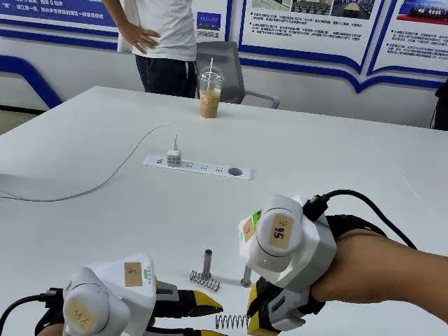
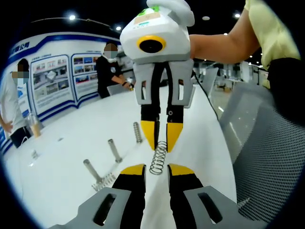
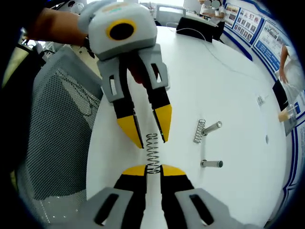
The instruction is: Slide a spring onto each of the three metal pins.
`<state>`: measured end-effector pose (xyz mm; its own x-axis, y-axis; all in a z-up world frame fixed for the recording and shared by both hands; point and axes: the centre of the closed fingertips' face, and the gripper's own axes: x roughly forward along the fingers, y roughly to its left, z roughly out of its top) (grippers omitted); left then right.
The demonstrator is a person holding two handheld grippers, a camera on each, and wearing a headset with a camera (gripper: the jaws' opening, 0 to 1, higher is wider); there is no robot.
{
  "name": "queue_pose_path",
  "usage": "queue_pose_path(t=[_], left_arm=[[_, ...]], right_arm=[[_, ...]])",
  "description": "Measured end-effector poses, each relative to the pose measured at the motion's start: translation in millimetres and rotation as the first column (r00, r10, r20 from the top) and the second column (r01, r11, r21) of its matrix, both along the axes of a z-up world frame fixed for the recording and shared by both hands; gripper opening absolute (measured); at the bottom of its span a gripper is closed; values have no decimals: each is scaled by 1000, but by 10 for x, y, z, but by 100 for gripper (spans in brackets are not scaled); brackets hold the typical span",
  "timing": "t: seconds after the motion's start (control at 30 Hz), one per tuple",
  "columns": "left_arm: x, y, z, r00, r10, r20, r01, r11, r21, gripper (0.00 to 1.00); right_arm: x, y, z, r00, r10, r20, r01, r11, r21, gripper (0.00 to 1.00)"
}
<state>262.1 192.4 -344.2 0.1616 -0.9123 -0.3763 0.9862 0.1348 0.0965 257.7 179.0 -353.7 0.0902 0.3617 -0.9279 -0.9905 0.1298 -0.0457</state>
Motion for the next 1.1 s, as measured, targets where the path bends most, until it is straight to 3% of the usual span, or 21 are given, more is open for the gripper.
queue_pose_path(t=[0.17, 0.43, 1.1], left_arm=[[-10, -2, 0, 1000, -7, 9, 7, 1000, 2, 13], [-22, -4, -1, 1000, -12, 11, 12, 1000, 3, 12], [-30, 20, -21, 1000, -9, 13, 9, 1000, 15, 11]], right_arm=[[-13, 5, 17, 1000, 7, 2, -7, 1000, -2, 12], [-20, 12, 84, 1000, 16, 12, -16, 1000, -1, 12], [-36, 221, 350, 997, 46, 56, -49, 997, 65, 11]])
